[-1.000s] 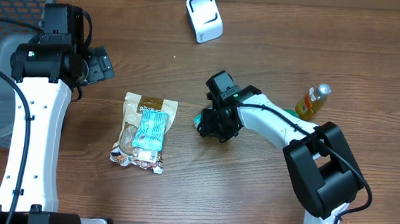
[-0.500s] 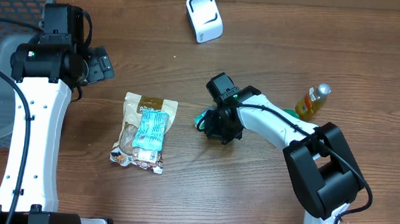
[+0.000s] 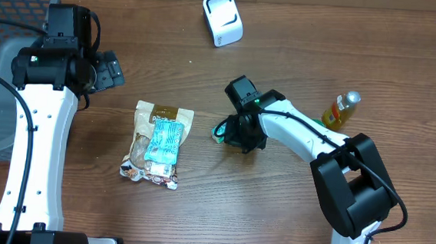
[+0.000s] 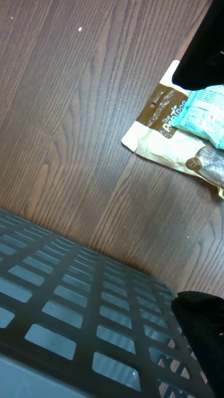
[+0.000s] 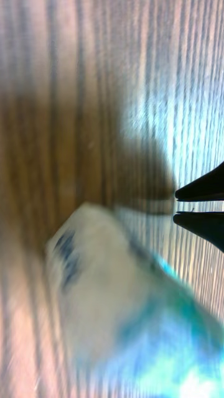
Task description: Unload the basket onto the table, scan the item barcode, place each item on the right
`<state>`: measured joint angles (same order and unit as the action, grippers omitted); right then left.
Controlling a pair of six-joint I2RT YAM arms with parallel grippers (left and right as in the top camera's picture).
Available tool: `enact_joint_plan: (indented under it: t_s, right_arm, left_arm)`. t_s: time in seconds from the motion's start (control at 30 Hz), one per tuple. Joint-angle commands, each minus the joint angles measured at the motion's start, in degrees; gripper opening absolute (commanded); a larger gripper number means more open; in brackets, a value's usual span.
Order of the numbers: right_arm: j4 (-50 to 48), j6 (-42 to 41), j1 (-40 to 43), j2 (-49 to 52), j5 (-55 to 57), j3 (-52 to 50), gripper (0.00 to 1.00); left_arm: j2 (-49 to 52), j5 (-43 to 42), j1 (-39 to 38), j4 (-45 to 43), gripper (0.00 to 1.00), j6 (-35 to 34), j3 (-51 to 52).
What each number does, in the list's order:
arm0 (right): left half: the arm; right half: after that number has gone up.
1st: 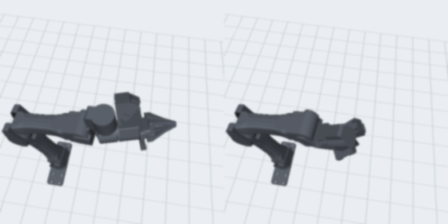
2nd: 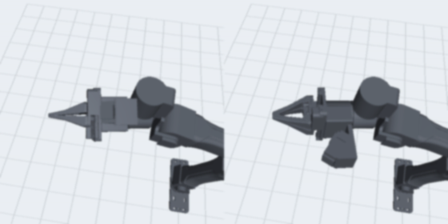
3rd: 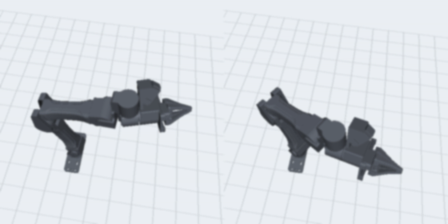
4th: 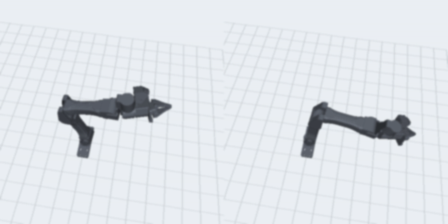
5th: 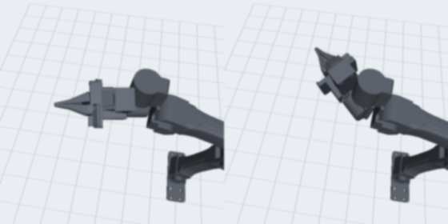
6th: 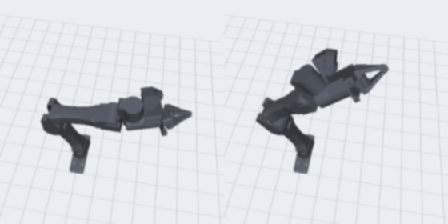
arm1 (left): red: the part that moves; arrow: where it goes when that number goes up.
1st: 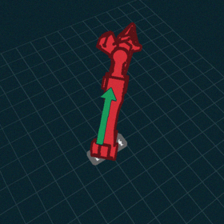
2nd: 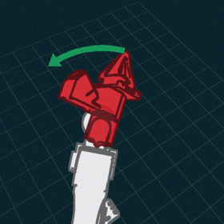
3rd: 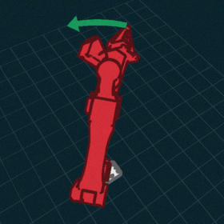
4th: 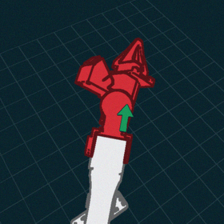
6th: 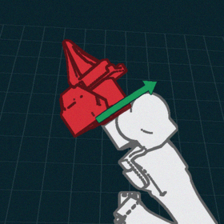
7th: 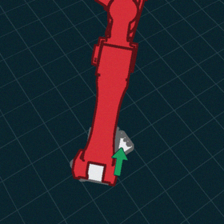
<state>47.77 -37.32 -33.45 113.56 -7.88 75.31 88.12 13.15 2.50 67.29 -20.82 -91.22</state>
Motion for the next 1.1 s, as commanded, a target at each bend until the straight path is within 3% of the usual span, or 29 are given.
enact_joint_plan:
  t_s: [0.0,0.33,0.5,0.57,0.63,0.73,0.9,1.07]
  right_arm:
    - [-0.9,-0.4,0.2,-1.3,0.8,2.8,0.04]
    - [-7.2,-0.4,0.3,-1.3,0.7,2.8,0.05]
    - [-9.0,-0.4,0.3,-1.3,0.8,2.8,0.23]
    - [-9.9,-0.4,0.4,-1.3,0.5,2.8,0.35]
    - [-10.5,-0.5,0.4,-1.3,0.1,2.8,0.4]
    - [-10.5,-6.0,0.4,-1.3,0.1,2.7,0.39]
    - [-10.9,-15.6,0.1,-1.3,0.2,1.8,0.27]
    - [-11.8,-17.2,-0.4,-1.0,0.3,1.8,0.25]
  left_arm:
    - [-0.3,0.8,0.1,-0.2,0.99,0.7,-0.5]
    - [-0.3,0.8,0.1,-0.2,1.0,0.7,-0.5]
    - [-0.3,0.8,0.1,-0.2,0.99,0.7,-0.5]
    - [-0.3,0.8,0.1,-0.2,1.0,0.7,-0.5]
    - [-0.3,0.8,0.1,-0.2,1.0,0.7,-0.5]
    - [-0.3,0.8,0.1,-0.2,0.99,0.7,-0.5]
    - [-0.3,0.8,0.1,-0.2,0.99,0.7,-0.5]
    - [-0.3,0.8,0.1,-0.2,0.99,0.7,-0.5]
